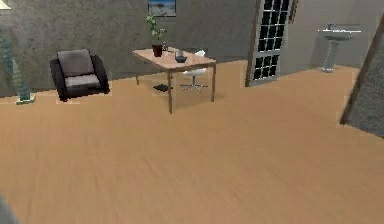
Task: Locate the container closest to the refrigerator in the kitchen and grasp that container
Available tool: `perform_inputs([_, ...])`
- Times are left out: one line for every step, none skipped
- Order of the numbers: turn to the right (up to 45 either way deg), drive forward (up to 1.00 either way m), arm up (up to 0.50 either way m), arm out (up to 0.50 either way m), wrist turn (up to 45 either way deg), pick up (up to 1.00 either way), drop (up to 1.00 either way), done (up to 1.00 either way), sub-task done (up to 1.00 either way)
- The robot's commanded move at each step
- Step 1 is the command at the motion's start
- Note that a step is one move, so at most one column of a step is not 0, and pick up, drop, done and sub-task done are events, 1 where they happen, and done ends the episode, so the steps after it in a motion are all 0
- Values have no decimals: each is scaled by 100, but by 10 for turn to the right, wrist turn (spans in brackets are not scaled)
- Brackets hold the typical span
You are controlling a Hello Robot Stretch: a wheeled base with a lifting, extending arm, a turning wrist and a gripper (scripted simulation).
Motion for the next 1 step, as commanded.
perform_inputs([0, 55, 0, 0, 0, 0, 0, 0, 0])
